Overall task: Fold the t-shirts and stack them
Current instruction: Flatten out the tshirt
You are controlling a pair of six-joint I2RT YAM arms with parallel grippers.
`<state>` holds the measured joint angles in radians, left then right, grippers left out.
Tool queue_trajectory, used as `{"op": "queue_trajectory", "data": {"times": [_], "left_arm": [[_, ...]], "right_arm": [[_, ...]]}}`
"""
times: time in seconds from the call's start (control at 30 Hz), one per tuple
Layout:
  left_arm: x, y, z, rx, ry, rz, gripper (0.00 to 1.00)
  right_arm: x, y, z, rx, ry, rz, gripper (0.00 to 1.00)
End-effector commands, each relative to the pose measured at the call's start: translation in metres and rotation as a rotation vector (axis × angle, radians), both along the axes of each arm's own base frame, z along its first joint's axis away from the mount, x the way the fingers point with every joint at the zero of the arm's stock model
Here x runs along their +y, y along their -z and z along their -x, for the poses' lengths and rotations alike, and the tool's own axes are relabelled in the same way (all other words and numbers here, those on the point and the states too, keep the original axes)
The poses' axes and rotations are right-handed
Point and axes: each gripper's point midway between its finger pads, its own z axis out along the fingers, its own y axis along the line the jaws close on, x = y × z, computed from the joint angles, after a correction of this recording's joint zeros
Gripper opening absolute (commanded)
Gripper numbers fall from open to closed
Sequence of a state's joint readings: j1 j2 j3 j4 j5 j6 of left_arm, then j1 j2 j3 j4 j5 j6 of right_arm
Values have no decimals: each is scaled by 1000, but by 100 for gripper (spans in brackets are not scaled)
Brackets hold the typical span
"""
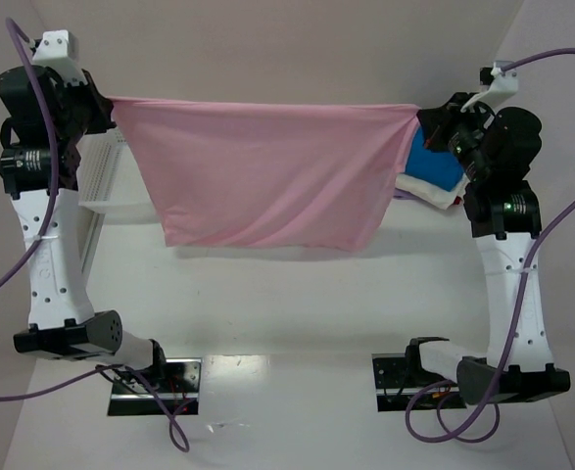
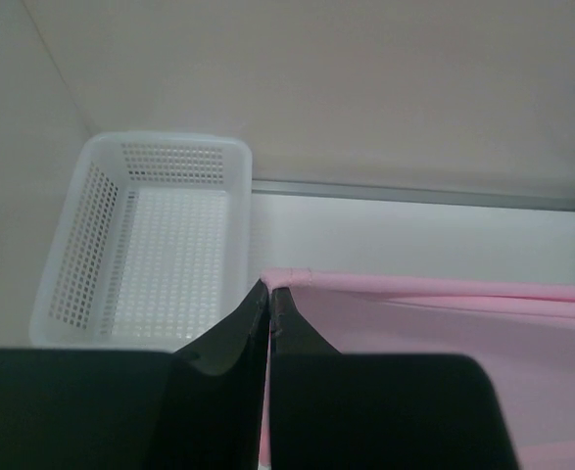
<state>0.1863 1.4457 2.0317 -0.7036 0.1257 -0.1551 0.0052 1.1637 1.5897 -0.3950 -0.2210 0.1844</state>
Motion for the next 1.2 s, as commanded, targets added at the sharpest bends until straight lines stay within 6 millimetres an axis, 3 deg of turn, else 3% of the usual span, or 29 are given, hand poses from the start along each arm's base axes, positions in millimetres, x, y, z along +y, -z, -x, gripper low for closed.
{"op": "queue_trajectory", "data": {"times": [0.0, 0.27, 0.4, 0.57, 0.67, 0.77, 0.83, 0.9, 1.1, 1.17], "left_arm": [[3, -47, 45, -143, -32, -66, 0], [-7, -69, 99, -223, -43, -82, 0], [-14, -73, 129, -248, -44, -68, 0], [-12, -61, 134, -225, -65, -47, 0], [-12, -35, 105, -149, -35, -19, 0], [-10, -10, 75, -93, -14, -5, 0], [-7, 17, 48, -16, 0, 12, 0], [-5, 36, 27, 20, 15, 23, 0], [-8, 93, -10, 132, 65, 71, 0], [-7, 112, -17, 173, 75, 75, 0]], "right_arm": [[-6, -60, 41, -148, 20, -17, 0], [6, -111, 104, -267, -33, -15, 0], [6, -114, 125, -278, -38, -34, 0], [-2, -111, 133, -266, 13, -45, 0], [-7, -97, 122, -228, 44, -49, 0], [-8, -72, 92, -153, 57, -47, 0], [-6, -48, 69, -89, 59, -46, 0], [-7, -39, 57, -76, 66, -46, 0], [-6, 21, 11, 57, 71, -37, 0], [-5, 52, -5, 130, 73, -41, 0]]}}
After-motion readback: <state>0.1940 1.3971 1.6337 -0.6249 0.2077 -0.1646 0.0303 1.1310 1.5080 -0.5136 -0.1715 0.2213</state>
